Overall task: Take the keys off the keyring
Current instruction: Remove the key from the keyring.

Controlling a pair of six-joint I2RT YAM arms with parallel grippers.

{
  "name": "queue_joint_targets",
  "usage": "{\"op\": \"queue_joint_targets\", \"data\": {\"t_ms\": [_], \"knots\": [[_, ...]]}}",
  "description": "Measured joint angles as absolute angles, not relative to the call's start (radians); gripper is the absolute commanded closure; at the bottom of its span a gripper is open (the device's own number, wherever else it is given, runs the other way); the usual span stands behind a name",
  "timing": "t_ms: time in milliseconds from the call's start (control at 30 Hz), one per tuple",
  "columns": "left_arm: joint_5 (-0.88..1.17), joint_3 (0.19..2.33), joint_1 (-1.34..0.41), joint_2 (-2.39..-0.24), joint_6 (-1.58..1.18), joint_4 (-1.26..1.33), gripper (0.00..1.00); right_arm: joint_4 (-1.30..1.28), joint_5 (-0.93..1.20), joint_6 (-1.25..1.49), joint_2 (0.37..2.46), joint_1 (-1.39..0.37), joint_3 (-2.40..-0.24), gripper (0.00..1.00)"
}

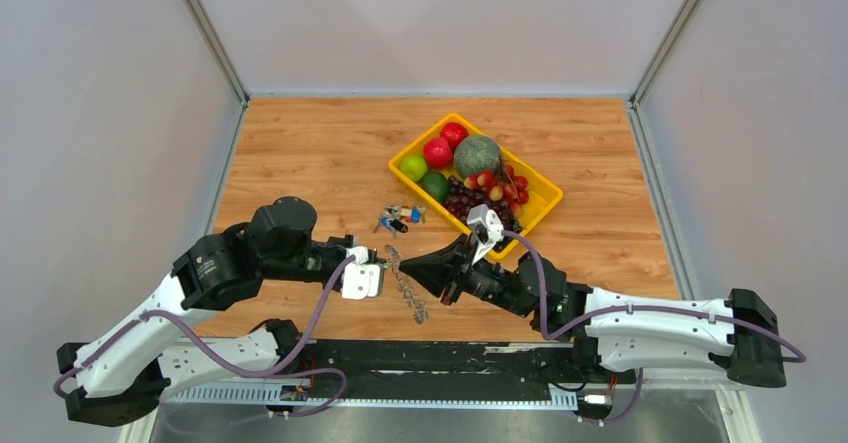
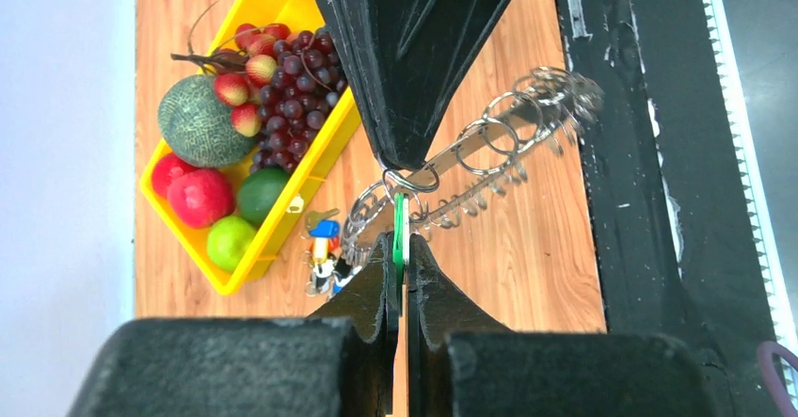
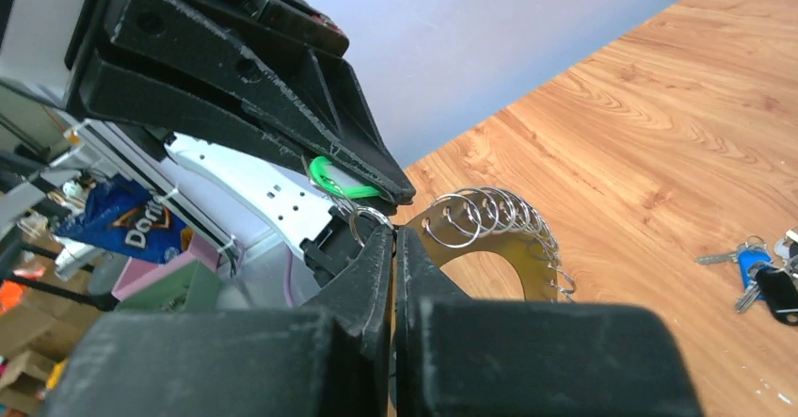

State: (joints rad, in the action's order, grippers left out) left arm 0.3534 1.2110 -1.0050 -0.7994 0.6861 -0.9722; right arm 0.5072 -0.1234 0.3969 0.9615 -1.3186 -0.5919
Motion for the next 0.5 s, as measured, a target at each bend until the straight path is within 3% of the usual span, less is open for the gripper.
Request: {"op": "queue_joint_targets", "data": {"t_ms": [500], "knots": [[0.348,1.153,-1.020,-0.814,0.688,-0.928,1.00,0.500,-0.217,0.753,0.990,-1.304,-0.562,1.00]]}}
